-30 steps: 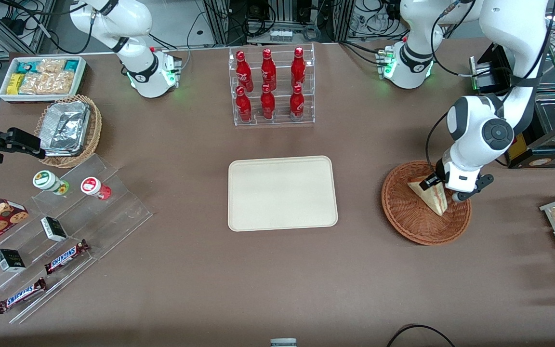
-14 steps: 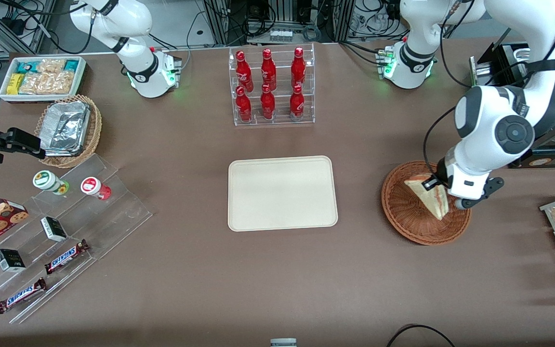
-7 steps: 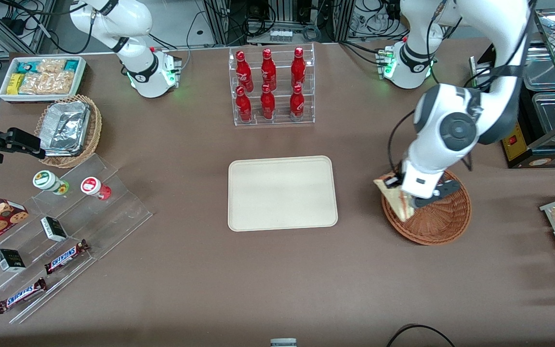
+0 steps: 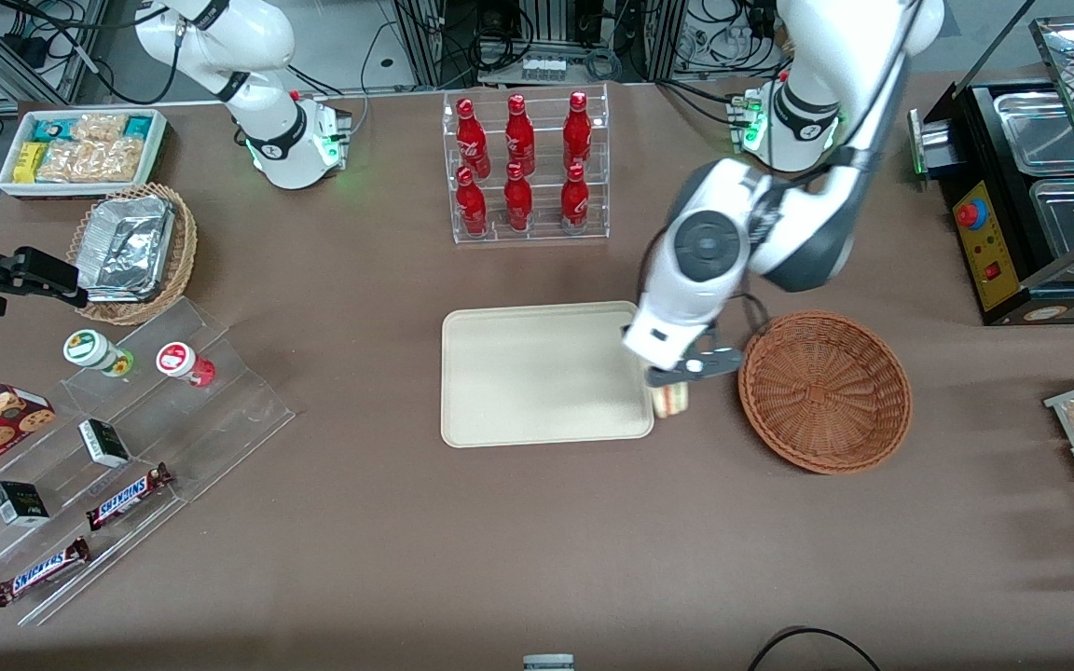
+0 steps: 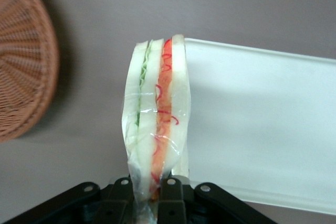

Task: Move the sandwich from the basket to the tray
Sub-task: 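Lift the sandwich with the left gripper and carry it over the cream tray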

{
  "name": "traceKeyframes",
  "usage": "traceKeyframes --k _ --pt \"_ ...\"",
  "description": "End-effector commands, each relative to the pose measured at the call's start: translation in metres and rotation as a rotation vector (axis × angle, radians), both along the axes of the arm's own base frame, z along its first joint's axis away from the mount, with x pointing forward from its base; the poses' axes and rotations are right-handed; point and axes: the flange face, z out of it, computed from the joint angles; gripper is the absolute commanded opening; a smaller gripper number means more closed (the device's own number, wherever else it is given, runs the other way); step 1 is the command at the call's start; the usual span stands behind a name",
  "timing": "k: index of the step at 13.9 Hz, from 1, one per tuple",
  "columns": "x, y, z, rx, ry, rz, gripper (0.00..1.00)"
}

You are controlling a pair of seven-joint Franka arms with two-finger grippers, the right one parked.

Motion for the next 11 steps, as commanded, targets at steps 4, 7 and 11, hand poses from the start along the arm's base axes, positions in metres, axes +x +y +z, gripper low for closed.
traceKeyframes --k 4,7,11 --pt "-0.001 -0.085 -0.044 -0.024 0.071 -0.09 0.0" --pt "-0.013 -0.116 -0.066 -0.044 0.089 -0.166 0.0" --pt "-0.019 -0.141 -0.079 -0.076 0.101 -0.177 0.0"
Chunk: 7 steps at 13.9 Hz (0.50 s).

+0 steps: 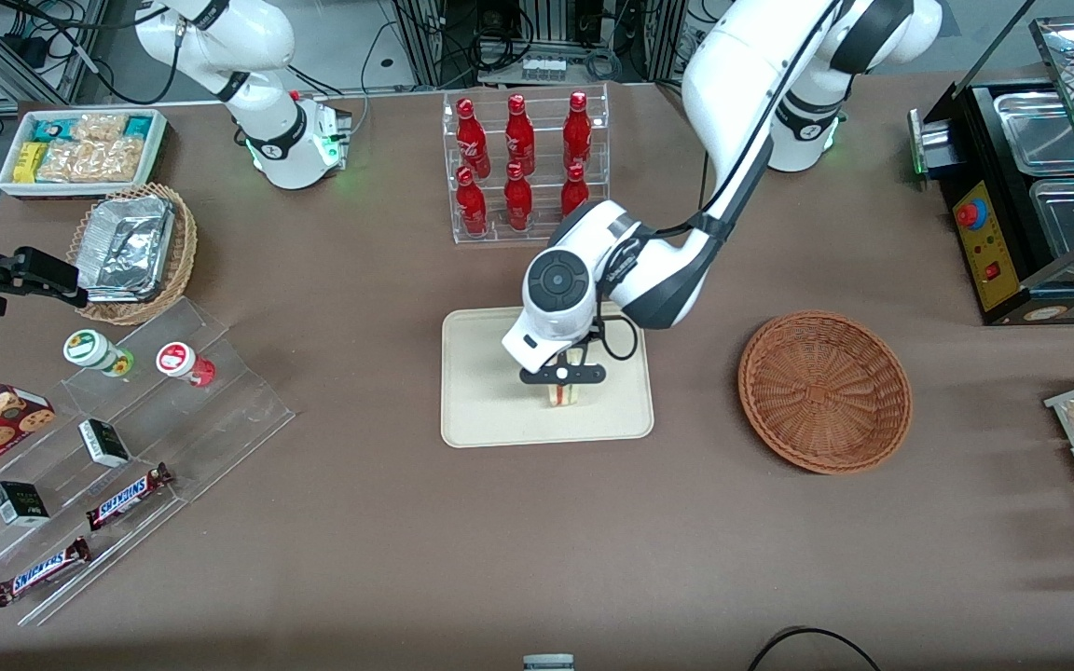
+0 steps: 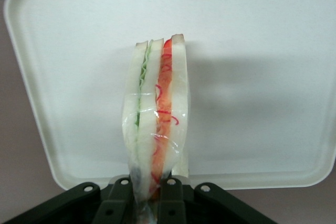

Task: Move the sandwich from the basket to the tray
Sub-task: 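Lift the sandwich with the left gripper and carry it over the cream tray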

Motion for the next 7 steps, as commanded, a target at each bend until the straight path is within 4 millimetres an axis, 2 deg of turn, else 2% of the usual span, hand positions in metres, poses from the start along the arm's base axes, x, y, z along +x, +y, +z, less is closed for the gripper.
traceKeyframes --k 1,7 --pt "-0.0035 -0.0237 -0.0019 -0.023 0.015 -0.017 0.0" --pt "-0.0056 -0.0335 -0.0096 0.016 -0.02 0.057 0.0"
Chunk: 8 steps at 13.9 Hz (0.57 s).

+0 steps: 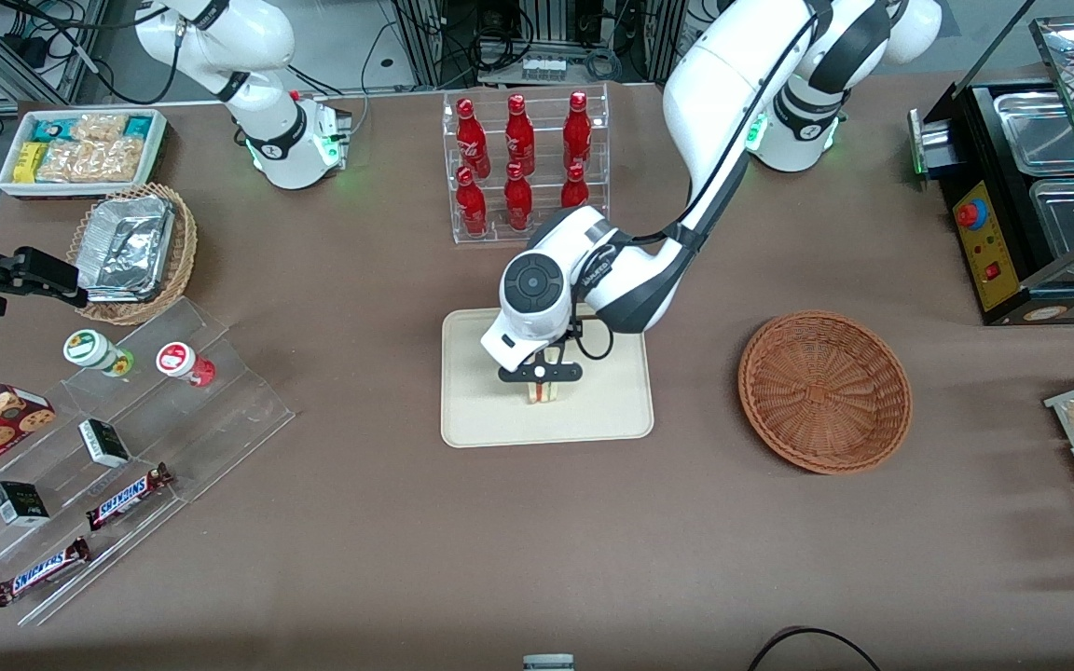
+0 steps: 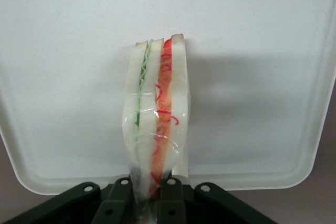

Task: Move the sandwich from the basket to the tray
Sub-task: 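Lift the sandwich with the left gripper and carry it over the cream tray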

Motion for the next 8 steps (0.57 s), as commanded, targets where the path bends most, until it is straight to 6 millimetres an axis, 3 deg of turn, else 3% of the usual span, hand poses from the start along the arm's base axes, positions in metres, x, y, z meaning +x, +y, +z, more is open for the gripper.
traceKeyframes --k 1,3,8 --pt "0.0 -0.01 -0.002 0.044 -0.037 0.039 0.0" --pt "0.002 -0.013 -0.012 0.047 -0.076 0.052 0.0" --pt "-0.002 -0.018 -0.013 0.044 -0.08 0.056 0.0"
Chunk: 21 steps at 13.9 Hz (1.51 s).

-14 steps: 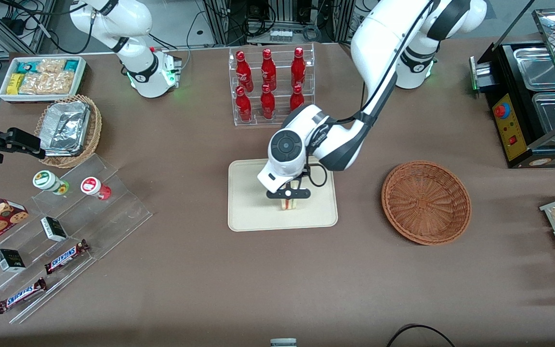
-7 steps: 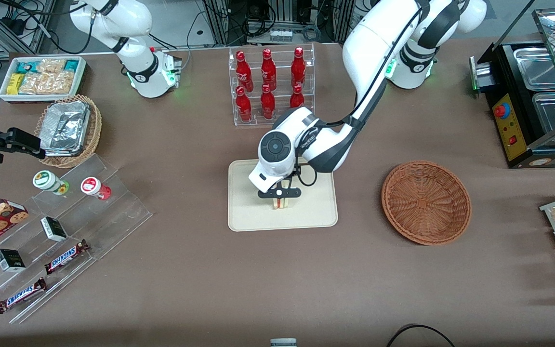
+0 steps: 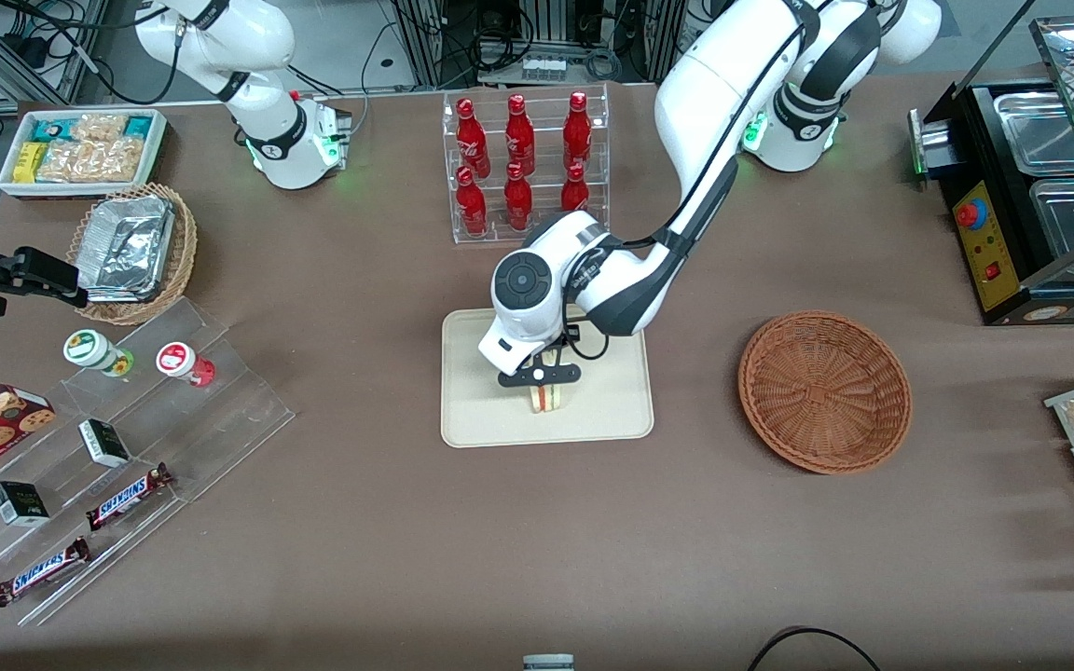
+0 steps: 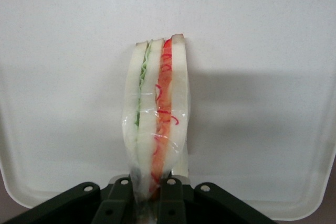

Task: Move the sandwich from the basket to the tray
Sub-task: 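Lift the sandwich with the left gripper and carry it over the cream tray, then lower the sandwich onto the tray and open the left gripper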

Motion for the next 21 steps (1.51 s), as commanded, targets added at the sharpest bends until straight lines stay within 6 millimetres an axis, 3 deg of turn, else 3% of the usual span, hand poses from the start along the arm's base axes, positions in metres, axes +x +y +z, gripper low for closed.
traceKeyframes --k 1,4,5,9,15,21 --pt "0.0 -0.01 0.003 0.007 -0.024 0.013 0.0" --pt "0.0 -0.009 0.002 0.008 -0.03 0.008 0.0" --pt "0.001 -0.009 0.001 0.004 -0.035 0.007 0.12" --pt "0.0 -0.009 -0.007 0.005 -0.031 -0.004 0.99" --pt "0.002 -0.009 0.001 -0.001 -0.037 0.007 1.0" --pt "0.008 0.0 0.085 -0.03 -0.075 -0.043 1.0"
